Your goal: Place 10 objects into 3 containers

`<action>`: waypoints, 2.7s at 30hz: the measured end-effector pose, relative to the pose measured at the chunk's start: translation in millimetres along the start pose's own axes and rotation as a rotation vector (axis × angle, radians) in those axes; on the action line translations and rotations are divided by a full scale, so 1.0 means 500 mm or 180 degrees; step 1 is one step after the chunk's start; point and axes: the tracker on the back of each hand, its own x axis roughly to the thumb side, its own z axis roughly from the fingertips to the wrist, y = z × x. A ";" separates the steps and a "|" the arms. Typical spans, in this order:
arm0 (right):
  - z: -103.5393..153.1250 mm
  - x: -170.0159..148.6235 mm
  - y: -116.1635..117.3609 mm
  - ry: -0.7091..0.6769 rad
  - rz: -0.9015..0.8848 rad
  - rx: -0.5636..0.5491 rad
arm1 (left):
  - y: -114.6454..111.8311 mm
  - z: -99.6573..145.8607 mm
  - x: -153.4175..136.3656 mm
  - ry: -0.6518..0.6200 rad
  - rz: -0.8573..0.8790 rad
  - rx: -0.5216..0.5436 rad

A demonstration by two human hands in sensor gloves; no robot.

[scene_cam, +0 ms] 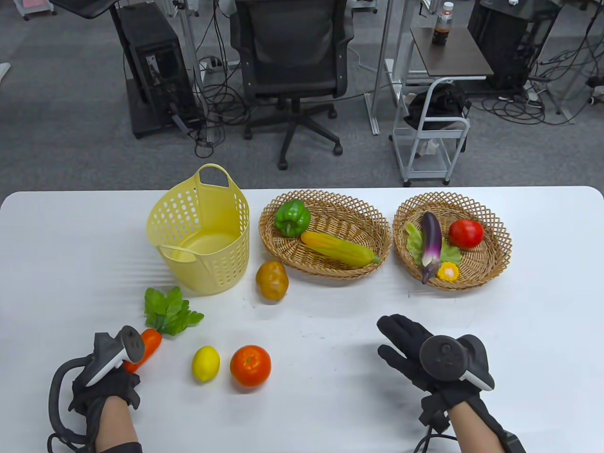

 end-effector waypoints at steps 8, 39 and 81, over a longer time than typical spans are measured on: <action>0.001 0.001 0.000 -0.0012 0.0021 0.0008 | 0.007 0.010 -0.059 -0.0103 0.1144 0.0408; -0.004 0.006 0.009 0.0034 0.0150 0.0155 | 0.358 0.075 0.072 -0.0512 0.1166 0.2330; -0.001 0.003 0.013 0.0022 0.0089 0.0274 | 0.169 0.098 0.091 -0.1805 0.1385 0.1657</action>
